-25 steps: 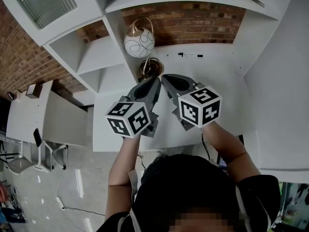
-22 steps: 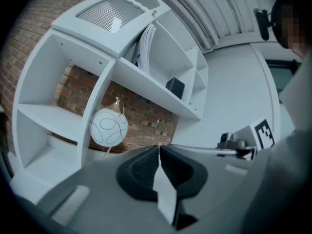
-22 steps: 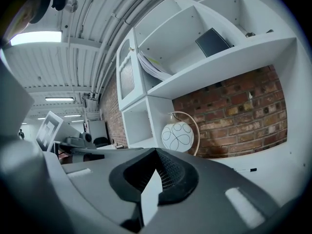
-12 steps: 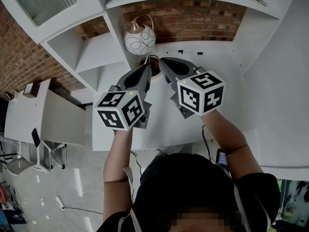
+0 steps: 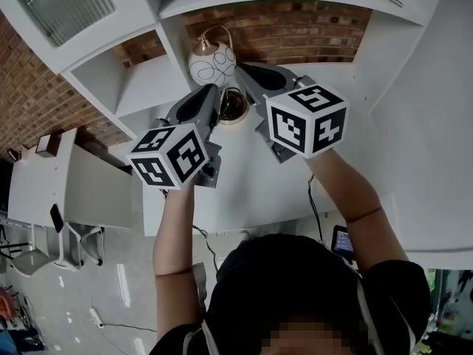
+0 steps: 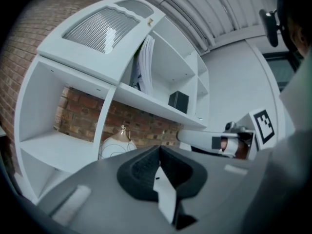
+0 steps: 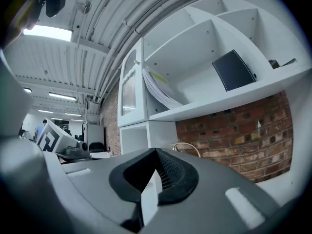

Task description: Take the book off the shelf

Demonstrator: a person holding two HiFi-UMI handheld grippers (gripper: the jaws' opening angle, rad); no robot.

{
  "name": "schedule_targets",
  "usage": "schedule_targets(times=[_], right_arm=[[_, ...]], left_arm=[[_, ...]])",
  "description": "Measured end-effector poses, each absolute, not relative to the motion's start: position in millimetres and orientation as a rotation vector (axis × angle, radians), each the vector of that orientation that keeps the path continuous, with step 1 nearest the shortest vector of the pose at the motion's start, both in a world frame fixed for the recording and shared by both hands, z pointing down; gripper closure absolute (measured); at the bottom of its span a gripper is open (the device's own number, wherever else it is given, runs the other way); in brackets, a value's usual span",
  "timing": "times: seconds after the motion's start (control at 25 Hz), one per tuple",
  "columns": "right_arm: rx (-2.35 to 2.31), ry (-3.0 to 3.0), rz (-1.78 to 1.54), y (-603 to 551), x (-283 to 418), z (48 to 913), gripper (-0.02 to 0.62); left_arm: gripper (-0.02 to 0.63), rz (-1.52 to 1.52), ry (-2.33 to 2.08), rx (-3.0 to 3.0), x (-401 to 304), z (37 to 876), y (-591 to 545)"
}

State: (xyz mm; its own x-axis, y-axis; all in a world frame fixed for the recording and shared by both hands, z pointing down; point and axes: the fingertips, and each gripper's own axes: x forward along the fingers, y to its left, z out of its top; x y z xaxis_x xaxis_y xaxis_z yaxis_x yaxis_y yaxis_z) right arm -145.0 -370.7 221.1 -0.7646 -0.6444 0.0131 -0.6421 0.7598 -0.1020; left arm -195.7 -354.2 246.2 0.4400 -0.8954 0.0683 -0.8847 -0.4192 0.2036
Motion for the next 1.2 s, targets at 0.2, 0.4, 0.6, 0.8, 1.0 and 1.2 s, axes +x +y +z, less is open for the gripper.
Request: schedule_targets(times=[0.2, 0.4, 0.6, 0.8, 1.0, 1.2], right_arm=[[-1.085, 2.917, -0.080, -376.8, -146.4, 197.8, 0.600], [-1.104, 2.900, -0.024, -388.6, -147.3, 171.4, 0.600], [-1.087, 2.886, 0.026, -393.5, -154.1, 143.7, 0.600], [-1.069, 2.878, 0.059, -398.8, -165.8, 125.8, 0.600], [-1.093, 2.853, 0.112, -412.7, -166.8, 110.6, 0.600], [-1.133, 2.853, 0.223, -428.1, -168.1, 96.8, 0.598]], left_arm=[[0.597, -0.072, -1.568, 2.521, -196.7, 225.8, -357.7], [0.597, -0.101, -1.528, 2.558, -196.5, 203.2, -357.9], [0.597, -0.058, -1.551, 2.580, -203.1, 188.0, -362.4], [0.597, -0.061, -1.615, 2.578, -216.8, 174.0, -370.3], [0.597, -0.047, -1.706, 2.593, -227.6, 163.9, -379.3], [0.597, -0.070, -1.709, 2.599, -230.2, 155.7, -391.9]])
